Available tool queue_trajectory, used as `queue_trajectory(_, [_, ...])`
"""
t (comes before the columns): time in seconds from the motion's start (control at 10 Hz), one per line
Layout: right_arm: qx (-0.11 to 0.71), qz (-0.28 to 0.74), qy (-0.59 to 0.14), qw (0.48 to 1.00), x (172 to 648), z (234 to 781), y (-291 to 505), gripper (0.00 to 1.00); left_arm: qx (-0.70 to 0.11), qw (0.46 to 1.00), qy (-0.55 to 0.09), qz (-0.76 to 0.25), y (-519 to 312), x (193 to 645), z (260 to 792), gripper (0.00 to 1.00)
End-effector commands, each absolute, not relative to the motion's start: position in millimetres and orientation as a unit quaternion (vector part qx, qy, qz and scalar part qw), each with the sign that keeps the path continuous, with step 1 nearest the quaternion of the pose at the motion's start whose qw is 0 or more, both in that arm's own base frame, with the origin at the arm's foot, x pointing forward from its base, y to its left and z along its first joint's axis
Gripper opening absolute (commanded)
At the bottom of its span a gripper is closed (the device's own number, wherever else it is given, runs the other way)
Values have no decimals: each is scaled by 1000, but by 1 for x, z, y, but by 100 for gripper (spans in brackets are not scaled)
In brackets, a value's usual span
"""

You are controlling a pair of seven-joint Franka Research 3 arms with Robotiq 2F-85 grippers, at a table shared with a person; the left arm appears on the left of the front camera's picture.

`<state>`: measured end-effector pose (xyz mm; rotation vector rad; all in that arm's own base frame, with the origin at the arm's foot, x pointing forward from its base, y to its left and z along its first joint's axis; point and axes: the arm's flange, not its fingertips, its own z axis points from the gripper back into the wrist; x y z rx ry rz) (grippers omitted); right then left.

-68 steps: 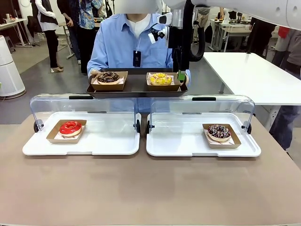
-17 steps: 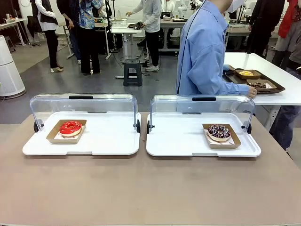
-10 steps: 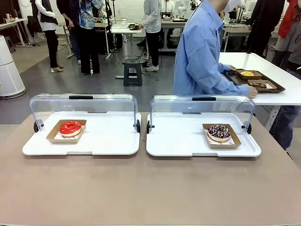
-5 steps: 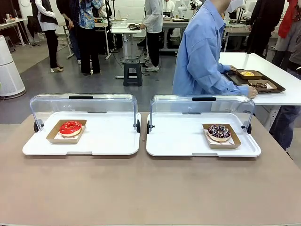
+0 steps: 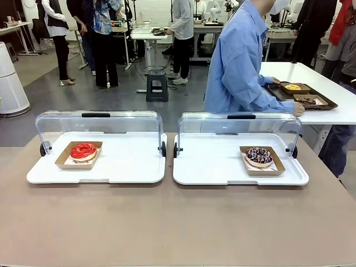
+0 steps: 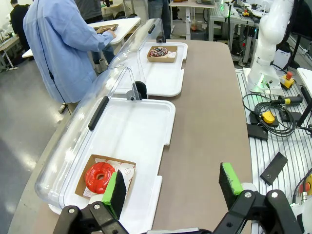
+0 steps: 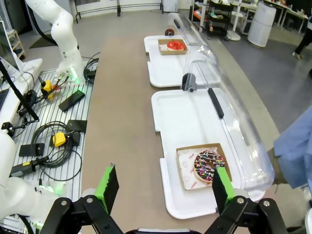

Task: Provide the desired donut to the person.
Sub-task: Place the picked Paper togo box onto the Handle tray extended by the person.

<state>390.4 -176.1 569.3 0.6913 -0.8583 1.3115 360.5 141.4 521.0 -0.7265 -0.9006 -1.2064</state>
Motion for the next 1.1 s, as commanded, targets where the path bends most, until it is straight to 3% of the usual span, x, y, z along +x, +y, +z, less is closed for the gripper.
queue_trajectory(0.0, [306,575,-381,656,392,569,-176,100,-325,665,-406,-535,142,359,521,100])
queue_trajectory(1.0, [306,575,-381,656,392,569,-176,100,-325,665,-406,-535,142,359,521,100])
